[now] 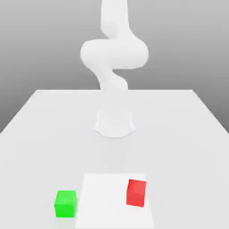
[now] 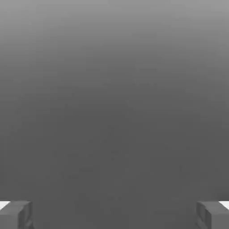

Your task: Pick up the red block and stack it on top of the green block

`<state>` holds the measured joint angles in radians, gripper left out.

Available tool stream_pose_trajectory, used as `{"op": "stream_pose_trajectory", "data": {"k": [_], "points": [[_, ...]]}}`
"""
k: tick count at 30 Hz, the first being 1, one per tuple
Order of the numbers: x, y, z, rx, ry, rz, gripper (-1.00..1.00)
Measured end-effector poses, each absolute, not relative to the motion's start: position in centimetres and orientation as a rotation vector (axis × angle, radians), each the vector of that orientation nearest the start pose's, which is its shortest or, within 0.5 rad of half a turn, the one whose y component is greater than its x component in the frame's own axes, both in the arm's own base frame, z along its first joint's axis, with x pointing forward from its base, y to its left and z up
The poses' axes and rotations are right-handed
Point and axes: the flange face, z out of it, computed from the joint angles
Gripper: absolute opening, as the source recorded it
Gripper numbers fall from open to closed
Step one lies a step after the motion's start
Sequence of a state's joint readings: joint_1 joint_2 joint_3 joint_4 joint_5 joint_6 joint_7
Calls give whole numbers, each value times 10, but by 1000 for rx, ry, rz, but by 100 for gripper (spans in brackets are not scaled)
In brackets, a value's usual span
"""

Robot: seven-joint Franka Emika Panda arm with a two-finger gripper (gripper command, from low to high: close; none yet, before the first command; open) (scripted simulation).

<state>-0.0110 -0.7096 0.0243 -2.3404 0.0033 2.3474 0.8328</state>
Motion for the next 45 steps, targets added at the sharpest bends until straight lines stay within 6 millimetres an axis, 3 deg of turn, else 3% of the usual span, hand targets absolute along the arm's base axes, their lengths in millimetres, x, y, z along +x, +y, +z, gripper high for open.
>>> {"op": "stream_pose_trajectory", "data": {"k": [5,11,15,20,26,27,34,40,41,45], "points": [[434,23,554,-2575,1188,-726,0],[458,39,422,-2663,1305,-472,0],[451,48,335,-2710,1381,-294,0],[420,61,235,-2757,1465,-63,0],[410,62,160,-2762,1494,-1,0],[409,62,150,-2763,1494,0,-100],[409,62,148,-2762,1494,-1,-100],[411,56,204,-2754,1512,-2,-100],[417,35,210,-2719,1575,-2,-100],[432,-82,233,-2512,1889,-2,-100]]}}
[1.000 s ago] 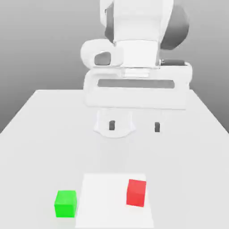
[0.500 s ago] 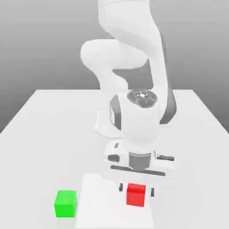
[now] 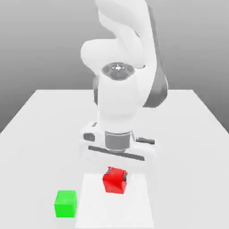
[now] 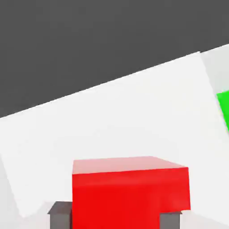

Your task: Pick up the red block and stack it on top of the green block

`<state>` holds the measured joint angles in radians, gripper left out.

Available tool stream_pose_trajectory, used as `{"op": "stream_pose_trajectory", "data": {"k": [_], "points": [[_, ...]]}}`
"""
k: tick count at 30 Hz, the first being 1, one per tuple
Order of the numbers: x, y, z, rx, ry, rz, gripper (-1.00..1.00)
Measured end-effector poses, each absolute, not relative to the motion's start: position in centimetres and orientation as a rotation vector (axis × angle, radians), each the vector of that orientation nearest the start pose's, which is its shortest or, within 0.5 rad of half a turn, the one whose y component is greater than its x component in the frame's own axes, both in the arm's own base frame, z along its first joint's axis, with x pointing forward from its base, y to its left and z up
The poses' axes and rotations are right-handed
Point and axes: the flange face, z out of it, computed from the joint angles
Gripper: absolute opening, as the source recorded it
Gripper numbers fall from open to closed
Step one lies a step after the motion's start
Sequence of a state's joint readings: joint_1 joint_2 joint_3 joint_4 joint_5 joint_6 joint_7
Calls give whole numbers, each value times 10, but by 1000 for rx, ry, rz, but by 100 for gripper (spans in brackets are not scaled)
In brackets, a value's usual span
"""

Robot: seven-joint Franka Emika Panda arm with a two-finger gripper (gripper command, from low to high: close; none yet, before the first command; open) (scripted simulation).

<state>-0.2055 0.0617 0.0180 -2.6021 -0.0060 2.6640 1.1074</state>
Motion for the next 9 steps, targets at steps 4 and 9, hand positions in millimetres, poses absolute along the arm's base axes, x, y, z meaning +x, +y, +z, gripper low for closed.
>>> {"op": "stream_pose_trajectory", "data": {"k": [4,9], "points": [[434,-133,223,-2421,2002,0,-100],[434,-134,188,-2421,2003,-1,100]]}}
